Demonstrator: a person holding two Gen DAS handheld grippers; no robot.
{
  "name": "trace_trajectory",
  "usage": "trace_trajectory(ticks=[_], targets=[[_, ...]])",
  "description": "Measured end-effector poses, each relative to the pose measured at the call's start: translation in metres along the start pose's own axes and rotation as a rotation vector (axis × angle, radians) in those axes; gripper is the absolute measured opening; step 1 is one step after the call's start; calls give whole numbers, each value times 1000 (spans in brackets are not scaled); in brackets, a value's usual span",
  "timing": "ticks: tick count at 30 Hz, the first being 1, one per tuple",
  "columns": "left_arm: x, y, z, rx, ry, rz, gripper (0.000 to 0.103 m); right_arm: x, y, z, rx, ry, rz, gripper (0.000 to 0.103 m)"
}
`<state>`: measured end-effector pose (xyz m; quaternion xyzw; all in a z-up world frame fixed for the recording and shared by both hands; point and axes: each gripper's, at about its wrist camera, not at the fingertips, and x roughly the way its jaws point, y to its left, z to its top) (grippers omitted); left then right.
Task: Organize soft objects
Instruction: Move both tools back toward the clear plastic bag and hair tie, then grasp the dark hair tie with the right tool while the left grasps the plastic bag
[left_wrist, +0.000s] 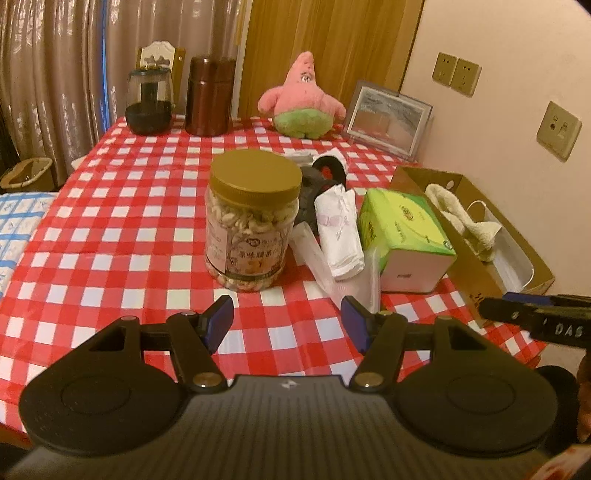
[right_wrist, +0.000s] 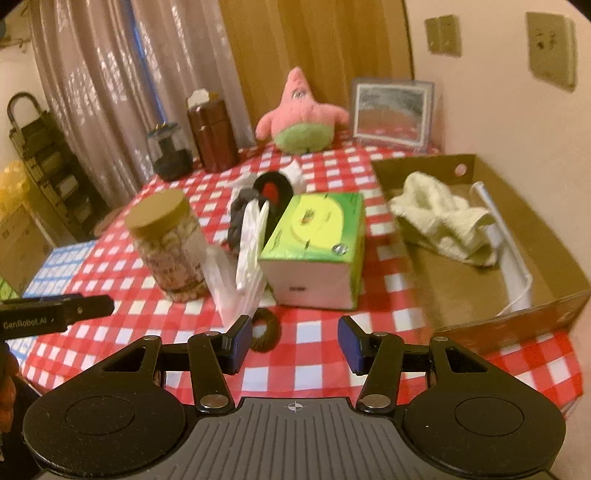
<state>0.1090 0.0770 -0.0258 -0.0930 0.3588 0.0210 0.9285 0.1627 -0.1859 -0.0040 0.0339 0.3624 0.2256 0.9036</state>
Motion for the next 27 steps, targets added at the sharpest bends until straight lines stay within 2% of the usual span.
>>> trace_trajectory(ticks=[8, 20, 27], targets=[[31, 6, 0, -1, 42, -10, 61, 49, 9, -7, -31, 87, 24, 52], [67, 17, 2, -39, 74, -38, 61, 121, 25, -18, -147, 210, 24, 52], [80, 24, 2, -62, 85, -46, 61, 141, 37, -22, -249, 206, 8, 52]])
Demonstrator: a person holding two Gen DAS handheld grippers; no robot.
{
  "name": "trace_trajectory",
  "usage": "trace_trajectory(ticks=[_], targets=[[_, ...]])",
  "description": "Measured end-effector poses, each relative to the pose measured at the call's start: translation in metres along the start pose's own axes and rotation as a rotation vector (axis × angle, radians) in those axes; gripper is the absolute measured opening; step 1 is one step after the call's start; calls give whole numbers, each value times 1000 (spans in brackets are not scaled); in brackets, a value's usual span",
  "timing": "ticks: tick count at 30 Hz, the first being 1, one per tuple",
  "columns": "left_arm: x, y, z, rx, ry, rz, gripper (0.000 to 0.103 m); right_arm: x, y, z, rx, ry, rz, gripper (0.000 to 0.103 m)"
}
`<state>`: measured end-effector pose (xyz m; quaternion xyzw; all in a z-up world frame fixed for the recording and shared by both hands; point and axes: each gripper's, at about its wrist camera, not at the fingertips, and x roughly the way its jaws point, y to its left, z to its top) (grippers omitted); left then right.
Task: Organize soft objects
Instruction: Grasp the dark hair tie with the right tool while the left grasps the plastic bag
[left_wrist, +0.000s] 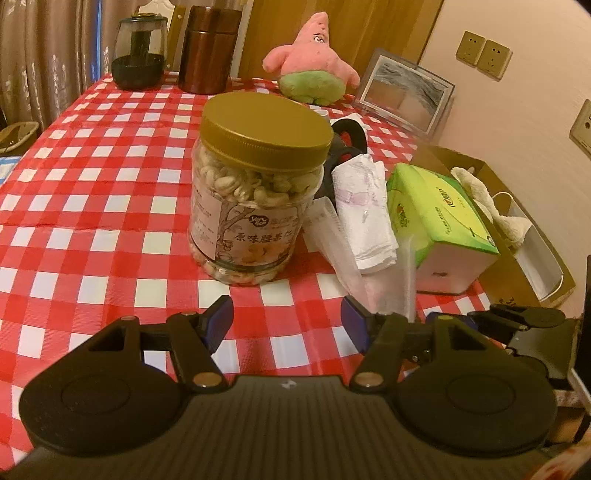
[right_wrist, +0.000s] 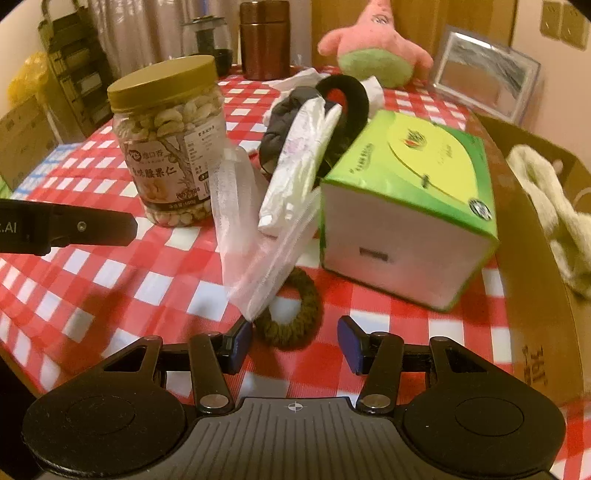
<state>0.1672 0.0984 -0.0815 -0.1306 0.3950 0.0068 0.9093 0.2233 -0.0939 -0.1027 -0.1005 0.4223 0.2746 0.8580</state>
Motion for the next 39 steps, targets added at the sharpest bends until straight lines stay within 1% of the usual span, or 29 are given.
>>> trace_trajectory(ticks=[6, 8, 9, 10, 12, 15, 21, 24, 27, 28, 30, 34, 35, 37, 39], targets=[[8, 2, 0, -3, 9, -8, 61, 9, 4, 4, -37, -24, -5, 51], [10, 1, 0, -2, 14, -11, 61, 11, 5, 6, -38, -27, -3, 41], [10, 0, -1, 0, 15, -13, 61, 12, 6, 7, -40, -28, -5, 31], [11, -1, -1, 2, 16, -15, 61, 12, 7, 7, -46, -30, -4, 25], [12, -3, -1, 2, 19, -22, 61, 10, 9, 8, -47, -21, -8, 19], [15, -9, 0, 1, 24, -37, 61, 5, 7, 6, -22, -5, -14, 18], [29, -23, 3, -8, 32, -87, 63, -24, -6, 4, 48, -17, -77, 18], [39, -33, 4, 2, 24, -95, 63, -38, -15, 3, 88, -29, -106, 18], [49, -42, 6, 6, 12, -97, 62, -50, -23, 2, 125, -41, -114, 18], [52, -45, 7, 7, 9, -102, 61, -52, -25, 2, 130, -44, -118, 18], [60, -50, 8, 15, 7, -100, 53, -57, -29, 3, 141, -49, -123, 18], [77, -58, 8, 42, 16, -64, 46, -60, -33, 3, 155, -55, -127, 18], [80, -58, 8, 47, 20, -54, 43, -60, -34, 3, 158, -57, -125, 18], [86, -58, 8, 56, 30, -38, 35, -60, -34, 2, 159, -58, -125, 18], [87, -57, 8, 58, 40, -32, 18, -60, -34, 2, 160, -59, -124, 18]])
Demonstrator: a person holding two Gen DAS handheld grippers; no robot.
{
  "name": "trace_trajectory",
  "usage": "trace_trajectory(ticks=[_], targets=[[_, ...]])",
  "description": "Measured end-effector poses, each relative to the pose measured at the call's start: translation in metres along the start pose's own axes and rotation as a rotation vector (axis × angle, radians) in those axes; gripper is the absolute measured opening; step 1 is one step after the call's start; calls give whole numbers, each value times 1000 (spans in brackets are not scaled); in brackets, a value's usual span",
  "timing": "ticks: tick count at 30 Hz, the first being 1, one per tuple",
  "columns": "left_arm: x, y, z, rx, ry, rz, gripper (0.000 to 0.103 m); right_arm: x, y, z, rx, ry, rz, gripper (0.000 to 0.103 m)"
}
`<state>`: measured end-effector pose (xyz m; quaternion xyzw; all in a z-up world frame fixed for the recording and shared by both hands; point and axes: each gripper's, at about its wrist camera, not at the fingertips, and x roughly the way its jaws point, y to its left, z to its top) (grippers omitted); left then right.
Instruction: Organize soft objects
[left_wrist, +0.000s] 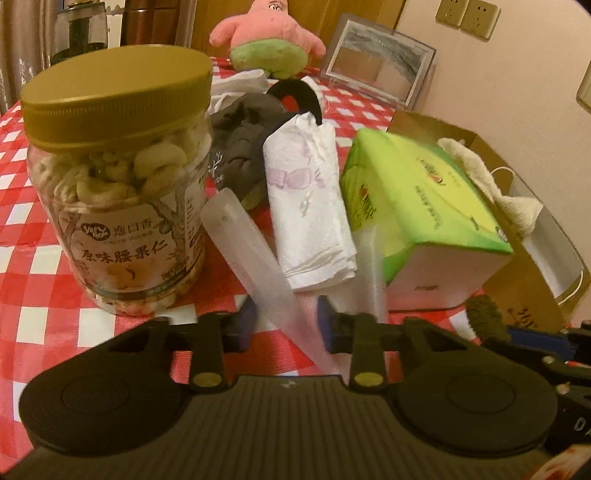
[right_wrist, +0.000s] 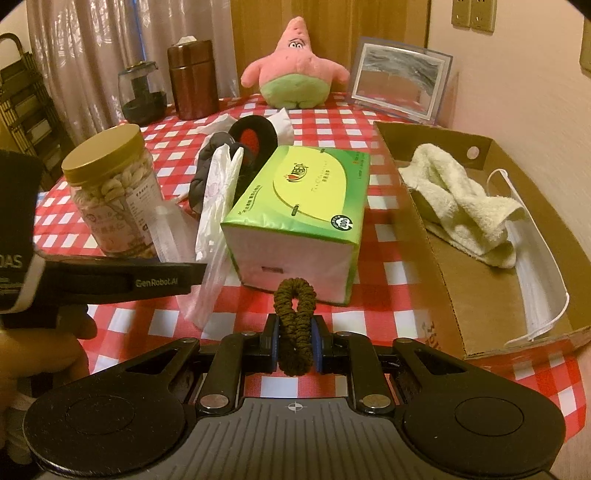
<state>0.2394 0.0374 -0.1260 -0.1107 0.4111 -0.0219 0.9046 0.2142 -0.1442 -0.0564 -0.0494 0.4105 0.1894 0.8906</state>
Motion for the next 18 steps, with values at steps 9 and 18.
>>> trace_trajectory(ticks=[9, 18], targets=[[-34, 5, -11, 39, 10, -8, 0, -8, -1, 2, 7, -18, 13, 18], [-91, 5, -23, 64, -13, -2, 0, -34, 3, 1, 10, -60, 12, 18]])
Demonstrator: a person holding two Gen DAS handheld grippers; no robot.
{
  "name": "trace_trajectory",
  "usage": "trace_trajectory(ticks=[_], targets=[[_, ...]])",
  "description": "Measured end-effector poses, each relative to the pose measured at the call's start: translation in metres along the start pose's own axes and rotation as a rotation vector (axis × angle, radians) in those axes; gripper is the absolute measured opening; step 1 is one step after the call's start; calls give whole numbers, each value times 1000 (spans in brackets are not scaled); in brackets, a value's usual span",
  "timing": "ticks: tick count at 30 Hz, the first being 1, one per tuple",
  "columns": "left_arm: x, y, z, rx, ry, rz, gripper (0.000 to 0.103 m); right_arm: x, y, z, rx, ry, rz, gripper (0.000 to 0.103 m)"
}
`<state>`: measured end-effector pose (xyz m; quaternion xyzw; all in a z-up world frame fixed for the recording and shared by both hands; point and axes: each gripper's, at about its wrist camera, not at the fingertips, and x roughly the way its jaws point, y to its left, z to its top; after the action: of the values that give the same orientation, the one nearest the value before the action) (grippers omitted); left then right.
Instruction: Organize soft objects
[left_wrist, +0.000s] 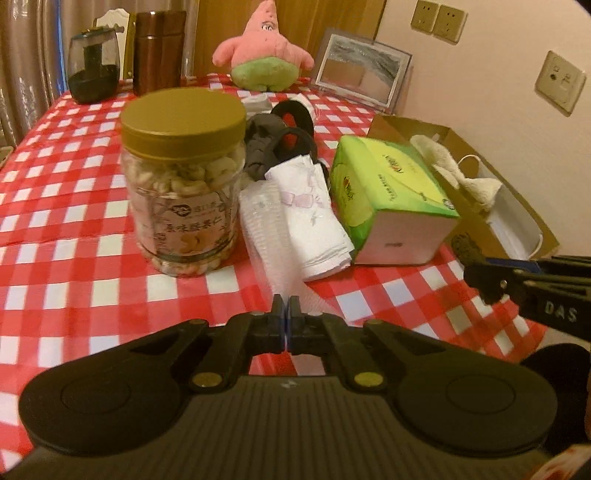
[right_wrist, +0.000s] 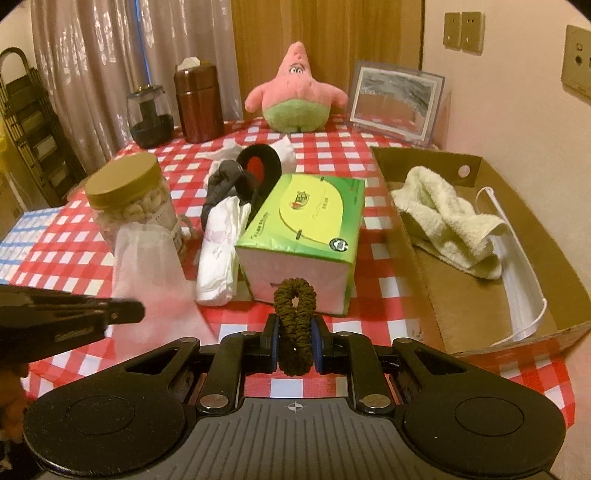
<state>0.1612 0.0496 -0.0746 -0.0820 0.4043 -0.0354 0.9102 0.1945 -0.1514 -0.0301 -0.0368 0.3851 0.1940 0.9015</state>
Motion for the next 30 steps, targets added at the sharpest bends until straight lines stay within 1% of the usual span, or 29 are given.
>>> trace_trajectory(ticks=[8, 16, 23, 30], targets=[[-38, -12, 2, 25, -45, -4, 0, -27, 2, -1, 12, -45, 0, 18], [-65, -39, 9, 62, -95, -41, 0, -55, -5, -4, 27, -88, -14, 18], [-70, -73, 18, 96, -118, -111, 0, -74, -26, -7, 61, -120, -52, 18], [-57, -116, 41, 129, -135, -182, 0, -88, -58, -10, 103, -148, -105, 18]])
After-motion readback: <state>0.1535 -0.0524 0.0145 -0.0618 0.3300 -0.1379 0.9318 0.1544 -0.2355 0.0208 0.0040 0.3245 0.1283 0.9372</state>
